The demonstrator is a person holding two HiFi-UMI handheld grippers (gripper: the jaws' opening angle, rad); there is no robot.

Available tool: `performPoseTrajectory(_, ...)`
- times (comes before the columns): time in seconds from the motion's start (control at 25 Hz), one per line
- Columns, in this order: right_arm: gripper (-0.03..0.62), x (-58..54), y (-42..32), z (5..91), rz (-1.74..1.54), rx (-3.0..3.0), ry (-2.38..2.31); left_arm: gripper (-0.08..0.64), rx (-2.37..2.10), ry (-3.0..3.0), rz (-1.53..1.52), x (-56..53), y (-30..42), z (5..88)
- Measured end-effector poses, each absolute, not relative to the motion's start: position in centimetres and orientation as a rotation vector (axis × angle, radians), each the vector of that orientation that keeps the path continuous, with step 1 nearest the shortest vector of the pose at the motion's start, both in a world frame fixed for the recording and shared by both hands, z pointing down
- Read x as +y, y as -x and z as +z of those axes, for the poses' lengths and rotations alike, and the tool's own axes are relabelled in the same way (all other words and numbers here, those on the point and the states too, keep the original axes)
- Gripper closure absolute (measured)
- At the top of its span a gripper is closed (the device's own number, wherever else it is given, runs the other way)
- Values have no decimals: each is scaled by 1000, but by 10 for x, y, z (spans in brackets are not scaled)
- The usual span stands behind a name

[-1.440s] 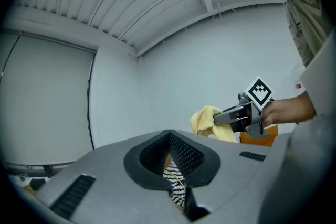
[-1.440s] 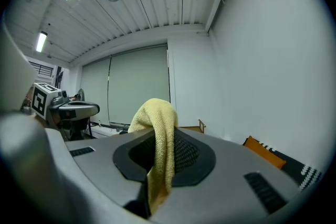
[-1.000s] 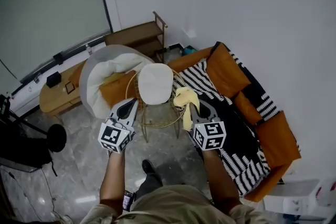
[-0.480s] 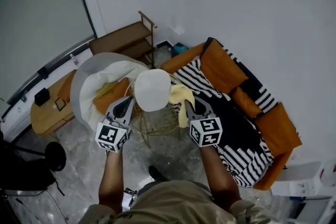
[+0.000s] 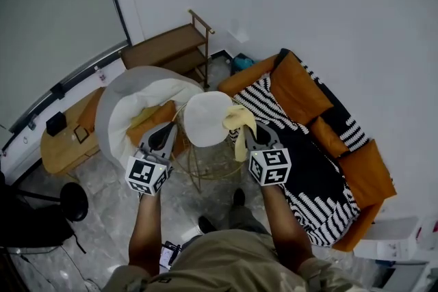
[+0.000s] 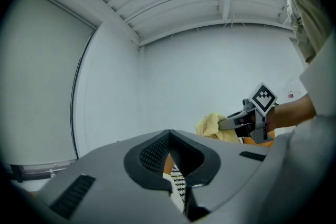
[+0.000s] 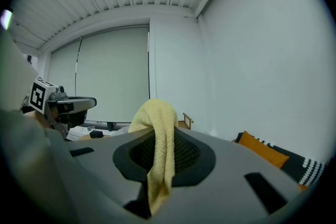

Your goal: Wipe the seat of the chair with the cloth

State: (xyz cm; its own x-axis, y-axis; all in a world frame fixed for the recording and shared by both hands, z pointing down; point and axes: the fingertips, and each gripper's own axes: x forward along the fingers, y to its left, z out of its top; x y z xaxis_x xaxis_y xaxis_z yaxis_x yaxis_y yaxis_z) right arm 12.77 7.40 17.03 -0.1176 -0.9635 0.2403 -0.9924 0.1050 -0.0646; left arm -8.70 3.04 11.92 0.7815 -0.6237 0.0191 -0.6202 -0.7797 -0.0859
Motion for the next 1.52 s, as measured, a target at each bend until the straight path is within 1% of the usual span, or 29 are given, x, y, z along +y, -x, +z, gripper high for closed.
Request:
performPoseTrajectory(0.44,540,-57,-128,200,355,-2327,-1873,546,1188,2837,-150,-51,89,143)
performPoseTrajectory(0.8,540,-123,-141,246,425,-2309,-1805,546,1269,2825,-182,-107,77,168)
performPoseTrajectory(0.96,540,-144,-141,280,477,-2289,-1776,546,1304,2794,-217,-122,80,189)
performPoseTrajectory(1.16,540,-175,-136,335,476,-2277,-1723,546,1385,2766,-261,-143,93,238)
performPoseTrajectory(1.4,540,-206,-127,415,471,-2255,-1696,546,1495,2703,-469,-148,113,312)
performPoseTrajectory(1.52,540,-224,-116,454,462,-2241,-1685,546,1550,2668,-434,-158,126,337)
